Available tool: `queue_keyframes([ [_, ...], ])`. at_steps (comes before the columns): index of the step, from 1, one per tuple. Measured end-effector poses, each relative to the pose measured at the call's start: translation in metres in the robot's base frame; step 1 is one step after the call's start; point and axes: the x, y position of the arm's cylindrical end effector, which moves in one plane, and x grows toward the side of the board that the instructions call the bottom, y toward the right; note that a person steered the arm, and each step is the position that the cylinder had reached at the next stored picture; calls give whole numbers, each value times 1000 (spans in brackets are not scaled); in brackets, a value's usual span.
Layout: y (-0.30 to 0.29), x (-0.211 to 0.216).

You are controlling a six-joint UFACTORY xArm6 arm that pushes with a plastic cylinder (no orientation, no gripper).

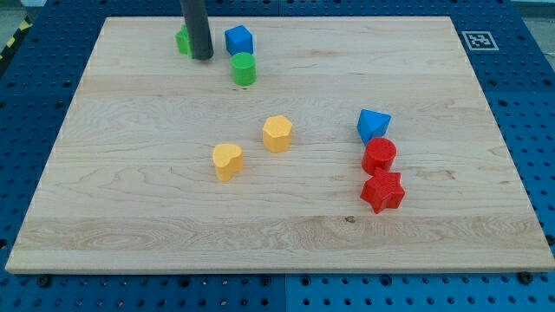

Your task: Separate the blue cube from the green blocks

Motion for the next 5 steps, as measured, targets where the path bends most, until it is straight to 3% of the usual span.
queue_keyframes([
  [2,62,-24],
  [5,194,17],
])
